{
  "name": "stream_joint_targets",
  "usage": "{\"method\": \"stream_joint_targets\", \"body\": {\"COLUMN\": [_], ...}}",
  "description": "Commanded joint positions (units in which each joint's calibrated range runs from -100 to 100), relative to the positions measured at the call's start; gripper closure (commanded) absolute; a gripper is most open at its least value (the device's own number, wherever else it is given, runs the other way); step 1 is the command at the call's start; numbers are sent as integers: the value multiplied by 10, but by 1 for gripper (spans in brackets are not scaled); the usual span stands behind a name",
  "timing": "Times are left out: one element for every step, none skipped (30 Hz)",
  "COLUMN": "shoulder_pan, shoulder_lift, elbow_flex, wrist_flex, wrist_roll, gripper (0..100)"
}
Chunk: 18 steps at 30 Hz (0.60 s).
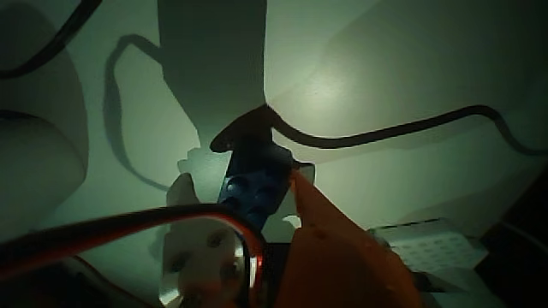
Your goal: Grab the blue brick and put it into the cup
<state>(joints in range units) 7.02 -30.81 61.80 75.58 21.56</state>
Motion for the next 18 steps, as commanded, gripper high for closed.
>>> {"method": "stream_joint_targets", "body": {"shoulder_pan": [-9,-10,-10,-10,-10,-11,-11,-11,-12,-16,-23,-29,-33,-34,-34,-32,-31,-32], "shoulder_lift": [11,17,23,29,39,50,59,65,65,65,66,66,66,68,65,54,39,29], "elbow_flex": [7,7,7,8,9,11,13,14,13,13,13,13,12,8,5,2,0,-7], "wrist_flex": [-26,-32,-37,-43,-49,-59,-70,-78,-82,-85,-86,-87,-87,-86,-83,-80,-75,-66], "wrist_roll": [-4,-6,-7,-8,-6,-5,-5,-8,-11,-16,-19,-21,-21,-21,-18,-15,-13,-11], "gripper": [63,64,66,68,69,70,72,75,77,81,86,91,98,100,100,100,100,100]}}
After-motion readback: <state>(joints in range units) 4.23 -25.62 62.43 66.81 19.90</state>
